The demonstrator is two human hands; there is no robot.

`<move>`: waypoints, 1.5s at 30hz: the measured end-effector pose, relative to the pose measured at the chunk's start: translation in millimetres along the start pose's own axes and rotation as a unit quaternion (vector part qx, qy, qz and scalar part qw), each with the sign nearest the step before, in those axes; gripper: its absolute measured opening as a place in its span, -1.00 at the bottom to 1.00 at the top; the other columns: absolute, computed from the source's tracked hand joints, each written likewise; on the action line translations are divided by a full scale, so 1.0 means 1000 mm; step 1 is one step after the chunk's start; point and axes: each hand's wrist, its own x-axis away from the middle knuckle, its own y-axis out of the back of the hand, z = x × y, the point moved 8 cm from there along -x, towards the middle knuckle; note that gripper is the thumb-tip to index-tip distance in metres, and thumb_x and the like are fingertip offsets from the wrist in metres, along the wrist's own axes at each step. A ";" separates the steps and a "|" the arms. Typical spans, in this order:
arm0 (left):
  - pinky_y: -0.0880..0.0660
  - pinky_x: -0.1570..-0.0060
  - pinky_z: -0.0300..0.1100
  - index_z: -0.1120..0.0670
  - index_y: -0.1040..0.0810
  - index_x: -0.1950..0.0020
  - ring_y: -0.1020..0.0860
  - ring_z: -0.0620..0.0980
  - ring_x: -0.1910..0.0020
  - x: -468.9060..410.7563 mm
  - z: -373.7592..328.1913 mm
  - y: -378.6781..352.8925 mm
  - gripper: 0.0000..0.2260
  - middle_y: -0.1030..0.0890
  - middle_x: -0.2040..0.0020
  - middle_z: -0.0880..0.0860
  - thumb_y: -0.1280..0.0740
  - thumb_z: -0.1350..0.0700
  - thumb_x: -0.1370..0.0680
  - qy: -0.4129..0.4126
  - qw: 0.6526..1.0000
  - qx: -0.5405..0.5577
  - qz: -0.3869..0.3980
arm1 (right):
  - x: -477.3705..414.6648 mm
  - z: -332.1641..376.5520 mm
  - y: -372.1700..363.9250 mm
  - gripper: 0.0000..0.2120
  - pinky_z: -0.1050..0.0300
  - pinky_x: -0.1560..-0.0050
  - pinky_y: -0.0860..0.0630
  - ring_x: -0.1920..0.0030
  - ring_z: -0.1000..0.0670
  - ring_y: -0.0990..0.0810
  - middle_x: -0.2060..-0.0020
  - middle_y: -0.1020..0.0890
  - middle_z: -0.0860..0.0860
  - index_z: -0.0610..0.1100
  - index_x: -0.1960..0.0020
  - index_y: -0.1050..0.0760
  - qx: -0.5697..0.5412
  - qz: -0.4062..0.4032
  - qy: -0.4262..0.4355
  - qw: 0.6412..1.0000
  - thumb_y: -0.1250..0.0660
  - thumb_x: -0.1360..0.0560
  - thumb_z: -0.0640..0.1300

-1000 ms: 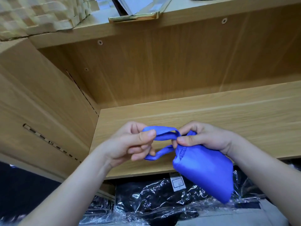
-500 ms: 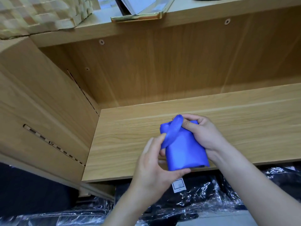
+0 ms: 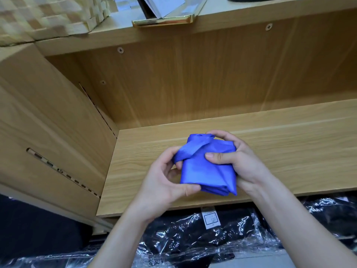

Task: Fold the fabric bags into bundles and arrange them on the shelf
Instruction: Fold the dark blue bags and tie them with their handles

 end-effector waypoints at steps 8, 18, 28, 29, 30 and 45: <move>-0.52 0.17 -0.29 -0.02 -0.57 -0.10 -0.47 -0.20 0.18 0.001 0.000 0.005 -0.44 -0.55 0.20 -0.17 -0.53 0.32 -0.16 -0.017 0.994 0.011 -0.104 | 0.008 -0.008 -0.001 -0.46 0.05 0.28 -0.62 0.22 -0.06 -0.68 0.14 -0.69 -0.07 -0.08 -0.11 -0.48 -0.079 -0.122 0.040 0.989 -0.48 -0.17 -0.35; -0.43 -0.17 -0.15 0.07 -0.57 -0.19 -0.52 0.00 -0.06 -0.016 -0.012 0.004 -0.48 -0.54 -0.03 0.06 -0.57 0.12 -0.26 -0.066 0.992 -0.090 -0.066 | 0.015 -0.009 -0.012 -0.47 0.22 0.56 -0.38 0.33 -0.06 -0.63 0.11 -0.68 -0.09 -0.08 -0.21 -0.48 -0.055 -0.101 0.015 0.993 -0.44 -0.27 -0.31; -0.49 0.02 -0.20 -0.13 -0.60 0.16 -0.56 -0.10 0.15 -0.007 0.002 0.000 -0.85 -0.64 0.21 -0.08 -0.49 -0.04 -0.32 -0.032 0.982 -0.017 -0.184 | 0.013 -0.014 -0.009 -0.57 0.33 0.59 -0.27 0.38 0.07 -0.57 0.12 -0.64 -0.01 -0.05 -0.15 -0.53 -0.211 -0.225 0.026 0.951 -0.32 -0.41 -0.46; -0.49 0.03 -0.19 -0.12 -0.60 0.16 -0.58 -0.10 0.16 -0.003 0.003 -0.001 -0.86 -0.64 0.22 -0.09 -0.49 -0.04 -0.33 -0.029 0.978 -0.030 -0.204 | 0.014 -0.015 -0.009 -0.56 0.32 0.58 -0.28 0.39 0.06 -0.56 0.14 -0.64 -0.01 -0.07 -0.17 -0.52 -0.205 -0.238 0.038 0.949 -0.32 -0.41 -0.46; -0.50 0.02 -0.16 -0.11 -0.59 0.15 -0.60 -0.09 0.15 -0.001 0.005 -0.003 -0.86 -0.66 0.21 -0.09 -0.49 -0.02 -0.35 -0.024 0.974 -0.046 -0.218 | 0.014 -0.014 -0.010 -0.55 0.30 0.57 -0.29 0.39 0.05 -0.55 0.17 -0.64 -0.01 -0.08 -0.20 -0.51 -0.198 -0.248 0.050 0.947 -0.33 -0.42 -0.47; -0.48 0.00 -0.17 0.15 -0.53 -0.09 -0.60 -0.01 0.08 0.006 0.008 -0.026 -0.65 -0.70 0.07 0.15 -0.27 0.39 -0.35 0.027 0.965 0.115 -0.233 | 0.026 0.023 -0.006 -0.51 0.28 0.05 -0.43 0.17 0.22 -0.49 0.16 -0.53 0.35 0.12 -0.09 -0.39 0.231 -0.329 0.350 0.846 -0.39 -0.39 -0.40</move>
